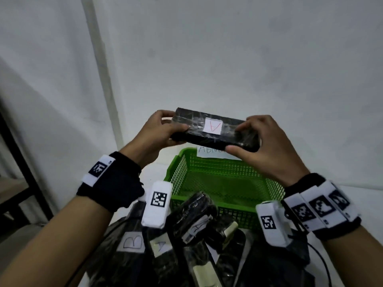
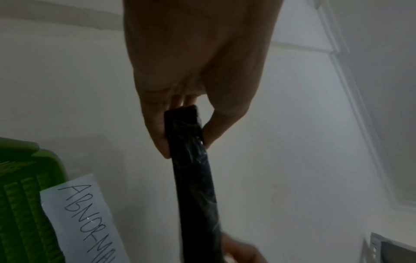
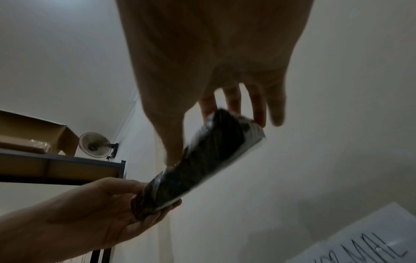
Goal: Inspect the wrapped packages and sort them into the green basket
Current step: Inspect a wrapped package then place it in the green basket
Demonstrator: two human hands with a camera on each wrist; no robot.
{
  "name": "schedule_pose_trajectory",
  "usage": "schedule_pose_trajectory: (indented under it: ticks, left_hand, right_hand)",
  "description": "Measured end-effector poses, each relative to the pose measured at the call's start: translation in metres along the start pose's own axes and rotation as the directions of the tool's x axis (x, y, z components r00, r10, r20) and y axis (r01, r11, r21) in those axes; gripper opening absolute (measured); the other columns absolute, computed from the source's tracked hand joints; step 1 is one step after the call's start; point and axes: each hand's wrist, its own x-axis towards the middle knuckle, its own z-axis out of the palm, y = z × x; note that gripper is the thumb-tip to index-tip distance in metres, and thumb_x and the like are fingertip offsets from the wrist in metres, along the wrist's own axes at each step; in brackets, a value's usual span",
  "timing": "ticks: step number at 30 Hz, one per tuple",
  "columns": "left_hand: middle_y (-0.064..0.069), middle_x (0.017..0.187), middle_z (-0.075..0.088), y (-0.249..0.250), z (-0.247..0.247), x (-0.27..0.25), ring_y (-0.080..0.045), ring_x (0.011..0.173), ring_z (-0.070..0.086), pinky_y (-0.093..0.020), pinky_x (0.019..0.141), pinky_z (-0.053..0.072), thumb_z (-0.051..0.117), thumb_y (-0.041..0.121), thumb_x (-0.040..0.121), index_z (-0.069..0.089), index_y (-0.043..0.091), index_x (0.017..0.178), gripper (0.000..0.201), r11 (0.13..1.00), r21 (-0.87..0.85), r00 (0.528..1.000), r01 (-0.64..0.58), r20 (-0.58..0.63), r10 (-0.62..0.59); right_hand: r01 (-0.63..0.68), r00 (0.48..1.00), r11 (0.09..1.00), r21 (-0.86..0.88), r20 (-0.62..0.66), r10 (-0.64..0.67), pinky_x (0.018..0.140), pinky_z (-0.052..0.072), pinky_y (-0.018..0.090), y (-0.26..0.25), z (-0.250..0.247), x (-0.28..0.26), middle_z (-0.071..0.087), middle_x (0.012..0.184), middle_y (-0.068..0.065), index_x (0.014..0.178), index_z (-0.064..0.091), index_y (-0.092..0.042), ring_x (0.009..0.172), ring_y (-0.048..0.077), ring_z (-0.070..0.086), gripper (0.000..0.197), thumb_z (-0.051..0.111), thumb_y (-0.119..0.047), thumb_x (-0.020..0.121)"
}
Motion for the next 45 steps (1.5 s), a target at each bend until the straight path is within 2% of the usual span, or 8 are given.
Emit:
schedule_pose_trajectory:
  ticks: [4,8,15,20,23,25,30,45]
  left_hand:
    - [-0.004,0.1,0.067,0.011,0.002,0.021,-0.016,0.088,0.066,-0.029,0.08,0.059,0.058,-0.017,0.086,0.064,0.011,0.114,0.04,0.987,0.068,0.972,-0.147,0.193,0.131]
    - [-0.009,0.121,0.067,0.025,0.016,0.036,-0.017,0.107,0.067,-0.029,0.091,0.056,0.061,-0.012,0.088,0.061,0.008,0.129,0.045,0.928,0.191,0.855,-0.32,0.481,0.195]
    - [-0.002,0.126,0.061,0.014,0.023,0.054,-0.019,0.104,0.067,-0.039,0.086,0.058,0.068,0.048,0.087,0.039,0.025,0.143,0.067,0.911,0.4,0.96,-0.099,0.28,-0.018]
    - [-0.006,0.111,0.066,-0.017,0.016,0.06,-0.019,0.084,0.069,-0.043,0.085,0.061,0.076,0.031,0.084,0.053,0.014,0.124,0.049,0.918,0.396,0.959,0.026,0.25,-0.135]
    - [-0.008,0.107,0.066,-0.028,0.011,0.069,-0.016,0.082,0.068,-0.034,0.076,0.061,0.074,0.012,0.086,0.057,0.009,0.119,0.038,0.965,0.262,0.964,0.009,0.255,-0.079]
    - [-0.005,0.102,0.065,-0.034,0.007,0.075,-0.017,0.087,0.067,-0.031,0.075,0.06,0.071,0.005,0.087,0.057,0.008,0.123,0.039,0.966,0.259,0.954,-0.009,0.291,-0.069]
    - [-0.008,0.106,0.066,-0.056,0.001,0.09,-0.018,0.091,0.067,-0.025,0.072,0.059,0.067,-0.001,0.088,0.06,0.008,0.122,0.036,0.946,0.324,0.894,0.021,0.417,-0.162]
    - [-0.009,0.094,0.068,-0.104,-0.009,0.112,-0.007,0.064,0.062,-0.017,0.057,0.054,0.068,0.028,0.093,0.064,0.004,0.118,0.035,0.931,0.331,0.966,0.154,0.147,-0.212]
  right_hand:
    - [0.001,0.996,1.0,-0.026,0.084,0.001,0.104,0.039,0.037,-0.003,-0.011,0.025,0.054,0.139,-0.001,0.133,0.055,-0.029,0.13,0.021,0.049,0.06,0.066,-0.06,0.083]
    - [-0.053,0.98,0.973,0.226,0.201,0.007,0.082,0.051,0.031,-0.009,-0.014,0.068,0.062,0.128,-0.002,0.145,0.044,-0.032,0.1,0.014,0.066,0.06,0.071,-0.037,0.091]
    - [-0.208,0.964,0.772,0.6,-0.006,0.264,0.057,0.062,0.037,0.011,-0.012,0.099,0.061,0.118,0.018,0.109,0.051,-0.013,0.075,0.027,0.071,0.029,0.07,-0.004,0.089]
    - [-0.372,0.809,0.468,0.802,0.032,0.587,0.062,0.062,0.031,0.041,0.006,0.094,0.059,0.126,0.025,0.12,0.05,0.002,0.091,0.034,0.073,0.042,0.074,-0.005,0.087]
    - [-0.457,0.872,0.806,0.376,0.01,0.49,0.079,0.055,0.035,0.049,0.012,0.083,0.053,0.129,0.012,0.12,0.048,-0.004,0.107,0.022,0.062,0.055,0.081,-0.027,0.083]
    - [-0.214,0.977,0.971,-0.108,0.004,0.215,0.098,0.042,0.036,0.049,0.016,0.077,0.045,0.136,0.008,0.133,0.044,-0.013,0.117,0.018,0.047,0.076,0.083,-0.043,0.075]
    - [0.183,0.861,0.954,-0.239,0.508,-0.038,0.104,0.045,0.047,0.045,0.042,0.081,0.054,0.143,0.002,0.145,0.039,-0.031,0.126,0.024,0.051,0.087,0.082,-0.055,0.073]
    - [0.307,0.727,0.912,-0.272,0.686,-0.04,0.085,0.049,0.038,0.067,0.122,0.104,0.059,0.13,0.008,0.141,0.039,-0.018,0.106,0.029,0.059,0.079,0.077,-0.042,0.077]
